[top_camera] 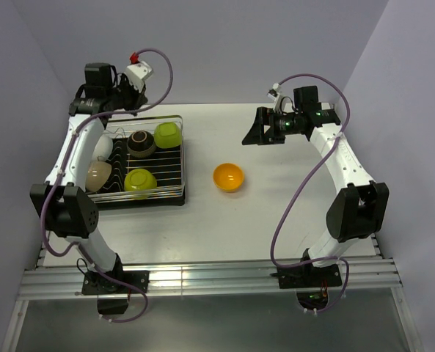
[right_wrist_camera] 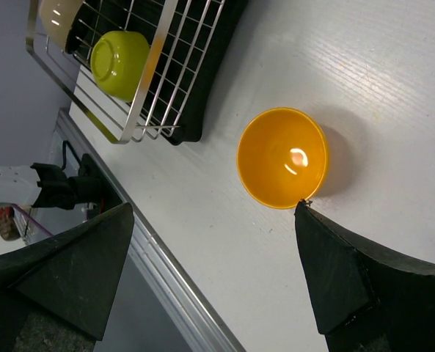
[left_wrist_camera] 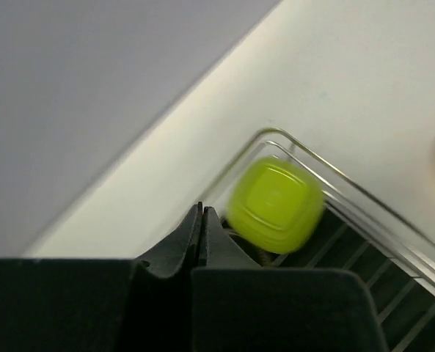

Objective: Load the bowls into the dish rack

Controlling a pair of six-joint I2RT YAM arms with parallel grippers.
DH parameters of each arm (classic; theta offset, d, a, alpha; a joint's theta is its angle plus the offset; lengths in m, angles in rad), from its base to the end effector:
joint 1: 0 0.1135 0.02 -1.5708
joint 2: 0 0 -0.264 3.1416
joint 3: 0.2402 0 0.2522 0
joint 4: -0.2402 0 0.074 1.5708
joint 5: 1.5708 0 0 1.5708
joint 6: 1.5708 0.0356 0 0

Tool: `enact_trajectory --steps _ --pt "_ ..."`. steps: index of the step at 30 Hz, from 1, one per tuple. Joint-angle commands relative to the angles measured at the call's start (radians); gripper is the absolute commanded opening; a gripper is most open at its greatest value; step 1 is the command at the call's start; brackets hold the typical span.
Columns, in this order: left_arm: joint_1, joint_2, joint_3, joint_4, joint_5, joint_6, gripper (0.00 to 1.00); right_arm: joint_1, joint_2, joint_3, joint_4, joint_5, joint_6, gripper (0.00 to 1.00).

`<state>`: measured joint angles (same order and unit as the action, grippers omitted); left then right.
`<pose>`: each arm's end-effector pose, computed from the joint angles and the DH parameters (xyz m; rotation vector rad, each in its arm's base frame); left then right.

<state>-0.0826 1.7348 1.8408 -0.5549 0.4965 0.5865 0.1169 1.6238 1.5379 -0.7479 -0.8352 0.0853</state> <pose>0.3925 -0.0495 0.4138 0.9297 1.7326 -0.1725 0.3435 0.0669 0.3434 -0.4257 2.2691 1.0932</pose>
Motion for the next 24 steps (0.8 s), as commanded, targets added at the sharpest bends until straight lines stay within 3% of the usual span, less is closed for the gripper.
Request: enact_trajectory --steps 1,8,18,24 --pt "-0.014 -0.011 -0.139 0.012 -0.045 -0.407 0.0 -0.011 -0.056 0.004 0.028 -0.016 0.008 0.96" --pt "-0.031 0.025 -0.21 0.046 -0.151 -0.514 0.0 -0.013 -0.061 0.001 0.024 -0.016 0.004 0.96" --pt "-0.094 0.143 -0.18 0.049 -0.324 -0.49 0.0 -0.011 -0.058 -0.001 0.025 -0.012 0.008 0.96" --pt "-0.126 0.186 -0.199 0.07 -0.351 -0.496 0.0 -0.013 -0.056 -0.005 0.024 -0.012 0.007 0.96"
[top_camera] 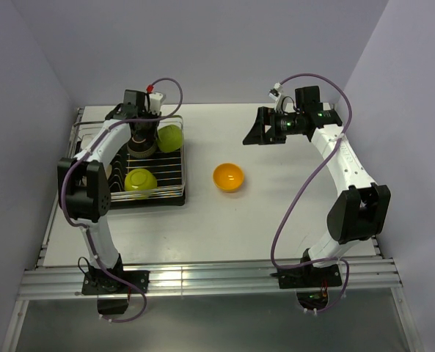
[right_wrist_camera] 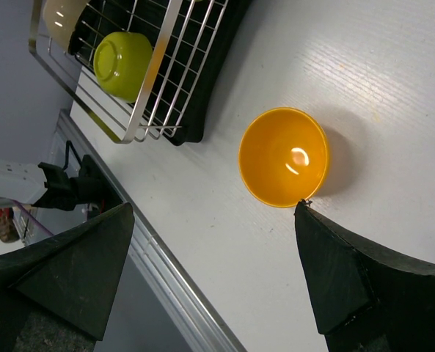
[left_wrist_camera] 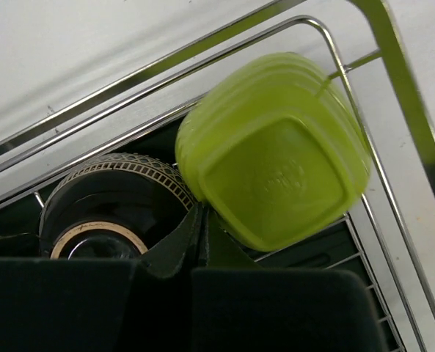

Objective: Load the bowls into the dish rack

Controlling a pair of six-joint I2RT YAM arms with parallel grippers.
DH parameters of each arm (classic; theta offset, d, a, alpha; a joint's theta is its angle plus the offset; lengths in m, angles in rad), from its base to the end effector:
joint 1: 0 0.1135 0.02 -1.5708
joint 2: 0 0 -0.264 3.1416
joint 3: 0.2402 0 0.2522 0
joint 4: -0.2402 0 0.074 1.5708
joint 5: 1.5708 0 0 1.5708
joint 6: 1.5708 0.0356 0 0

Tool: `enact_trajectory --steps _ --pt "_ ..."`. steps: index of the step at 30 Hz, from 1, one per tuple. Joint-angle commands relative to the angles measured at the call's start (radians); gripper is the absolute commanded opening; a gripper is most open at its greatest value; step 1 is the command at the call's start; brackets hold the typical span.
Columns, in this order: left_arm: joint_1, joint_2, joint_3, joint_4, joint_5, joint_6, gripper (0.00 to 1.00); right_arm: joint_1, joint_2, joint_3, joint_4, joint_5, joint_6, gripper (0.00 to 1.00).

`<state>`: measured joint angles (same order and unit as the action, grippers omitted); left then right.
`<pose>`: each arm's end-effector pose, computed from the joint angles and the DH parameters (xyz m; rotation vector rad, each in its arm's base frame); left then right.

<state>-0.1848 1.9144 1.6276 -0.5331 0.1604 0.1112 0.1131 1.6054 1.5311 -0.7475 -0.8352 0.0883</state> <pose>0.4269 -0.0856 0.2705 0.4269 2.3505 -0.2264 0.3393 0.0651 0.3473 -0.4229 2.2591 1.0890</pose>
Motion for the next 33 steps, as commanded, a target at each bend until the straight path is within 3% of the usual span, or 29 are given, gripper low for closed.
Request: enact_trajectory --steps 1,10,16,22,26,33 --pt "-0.033 0.009 0.014 0.048 -0.013 -0.019 0.0 -0.009 -0.036 0.003 0.023 -0.013 0.004 0.96" --pt "-0.039 -0.018 0.017 0.062 -0.027 -0.028 0.0 -0.009 -0.03 0.014 0.014 -0.015 -0.005 0.96" --pt "-0.038 -0.109 0.026 0.084 -0.064 0.027 0.08 -0.009 -0.032 0.015 0.004 -0.001 -0.021 0.96" --pt "-0.036 -0.21 0.008 -0.048 0.108 0.09 0.12 -0.009 -0.055 -0.002 -0.027 0.036 -0.067 0.96" --pt "-0.038 -0.247 -0.066 -0.14 0.215 0.082 0.09 -0.007 -0.061 -0.017 -0.026 0.036 -0.073 0.94" --pt "-0.039 -0.213 -0.146 -0.128 0.263 0.027 0.02 -0.007 -0.055 -0.006 -0.042 0.039 -0.078 0.93"
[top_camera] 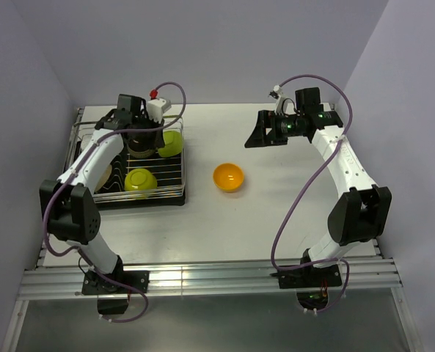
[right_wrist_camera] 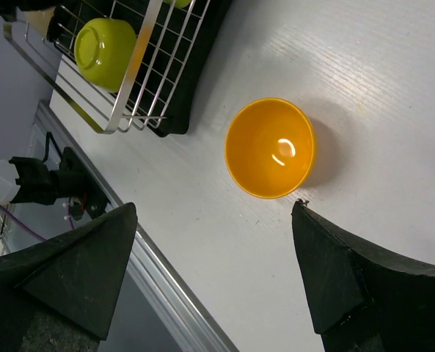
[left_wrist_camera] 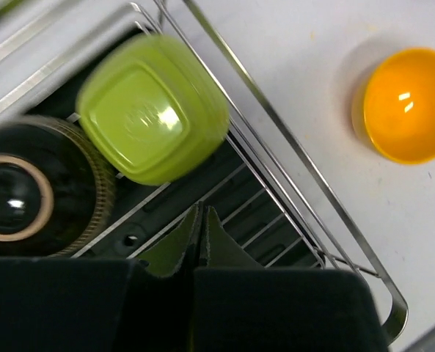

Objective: Load the bowls into the dish rack

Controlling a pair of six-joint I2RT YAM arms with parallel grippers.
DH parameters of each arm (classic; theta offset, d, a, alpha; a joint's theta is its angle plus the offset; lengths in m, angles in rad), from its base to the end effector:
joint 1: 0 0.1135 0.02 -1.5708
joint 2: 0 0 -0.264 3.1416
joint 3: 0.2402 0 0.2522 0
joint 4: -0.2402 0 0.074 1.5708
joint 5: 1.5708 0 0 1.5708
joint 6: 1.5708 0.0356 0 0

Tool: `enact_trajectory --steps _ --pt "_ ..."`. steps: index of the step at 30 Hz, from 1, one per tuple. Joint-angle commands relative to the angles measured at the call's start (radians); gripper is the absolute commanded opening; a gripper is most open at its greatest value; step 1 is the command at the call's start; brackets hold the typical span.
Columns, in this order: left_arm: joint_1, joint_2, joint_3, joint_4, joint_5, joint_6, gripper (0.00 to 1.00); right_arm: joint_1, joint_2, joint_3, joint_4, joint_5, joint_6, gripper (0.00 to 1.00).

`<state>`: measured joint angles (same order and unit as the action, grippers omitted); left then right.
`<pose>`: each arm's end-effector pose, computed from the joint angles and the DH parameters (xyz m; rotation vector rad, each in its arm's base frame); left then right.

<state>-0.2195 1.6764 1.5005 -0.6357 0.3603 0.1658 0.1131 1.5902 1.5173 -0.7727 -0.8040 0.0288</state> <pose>0.3617 -0.0936 0.3144 0.6190 2.2793 -0.4541 0.3342 0.0638 0.3456 -0.4644 2.2668 1.0302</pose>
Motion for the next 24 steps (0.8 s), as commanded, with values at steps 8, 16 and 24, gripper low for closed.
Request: enact_trajectory --steps 8,16,24 --pt "-0.009 0.137 0.001 0.04 0.043 -0.081 0.05 -0.007 -0.033 -0.011 -0.011 0.009 -0.018 0.92" --pt "-0.006 0.227 0.076 0.116 -0.043 -0.109 0.15 -0.006 -0.027 -0.017 -0.011 0.017 -0.018 0.92" --pt "-0.006 0.186 0.101 0.085 -0.038 -0.088 0.23 -0.006 -0.021 0.001 -0.03 0.017 -0.018 0.92"
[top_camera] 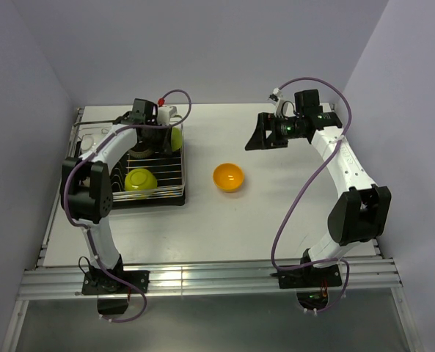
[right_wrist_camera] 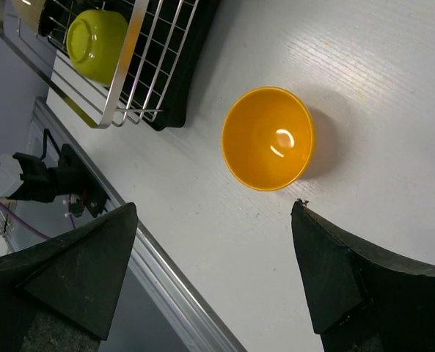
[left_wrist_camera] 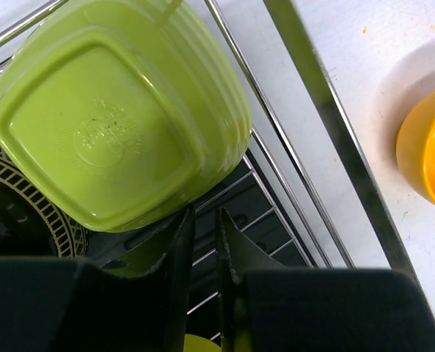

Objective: Load the bowls into the dish rack

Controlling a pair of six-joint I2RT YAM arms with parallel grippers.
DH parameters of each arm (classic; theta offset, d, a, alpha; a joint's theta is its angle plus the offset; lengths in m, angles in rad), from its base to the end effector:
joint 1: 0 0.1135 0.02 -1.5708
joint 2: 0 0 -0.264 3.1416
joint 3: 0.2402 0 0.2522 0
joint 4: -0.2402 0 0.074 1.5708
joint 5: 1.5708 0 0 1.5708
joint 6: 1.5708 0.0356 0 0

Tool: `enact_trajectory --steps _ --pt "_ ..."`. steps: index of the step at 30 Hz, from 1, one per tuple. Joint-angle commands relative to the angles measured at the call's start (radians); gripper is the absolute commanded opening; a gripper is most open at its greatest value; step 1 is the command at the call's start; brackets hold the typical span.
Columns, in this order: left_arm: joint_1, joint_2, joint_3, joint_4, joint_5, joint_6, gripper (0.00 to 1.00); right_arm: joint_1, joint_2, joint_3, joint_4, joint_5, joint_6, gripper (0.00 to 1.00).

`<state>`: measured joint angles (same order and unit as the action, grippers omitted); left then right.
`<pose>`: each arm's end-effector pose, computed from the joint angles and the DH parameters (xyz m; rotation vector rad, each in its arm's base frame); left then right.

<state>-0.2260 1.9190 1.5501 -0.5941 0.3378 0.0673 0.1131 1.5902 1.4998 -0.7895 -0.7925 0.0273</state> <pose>0.4083 -0.1060 0.2410 0.5016 2.4735 -0.4911 0.3326 0.0633 0.3388 -0.4485 2.3031 1.0269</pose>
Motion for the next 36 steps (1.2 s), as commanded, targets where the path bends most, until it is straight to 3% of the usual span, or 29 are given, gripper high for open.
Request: enact_trajectory --steps 1,7,17,30,36 --pt "0.001 -0.067 0.048 0.034 -0.014 0.017 0.24 -0.006 -0.022 0.02 -0.017 0.006 -0.017 0.92" --pt "0.002 -0.219 -0.005 -0.047 0.018 0.127 0.39 -0.006 -0.032 0.019 -0.037 0.029 -0.063 0.92" --pt "0.002 -0.281 -0.123 -0.272 0.018 0.321 0.34 -0.006 -0.021 0.022 -0.062 0.05 -0.079 0.92" --pt "0.016 -0.272 -0.254 -0.228 -0.1 0.324 0.35 -0.004 0.027 -0.001 -0.082 0.196 -0.087 0.9" --pt "0.019 -0.305 -0.207 -0.213 -0.033 0.304 0.49 0.023 0.074 -0.021 -0.039 0.275 -0.063 0.88"
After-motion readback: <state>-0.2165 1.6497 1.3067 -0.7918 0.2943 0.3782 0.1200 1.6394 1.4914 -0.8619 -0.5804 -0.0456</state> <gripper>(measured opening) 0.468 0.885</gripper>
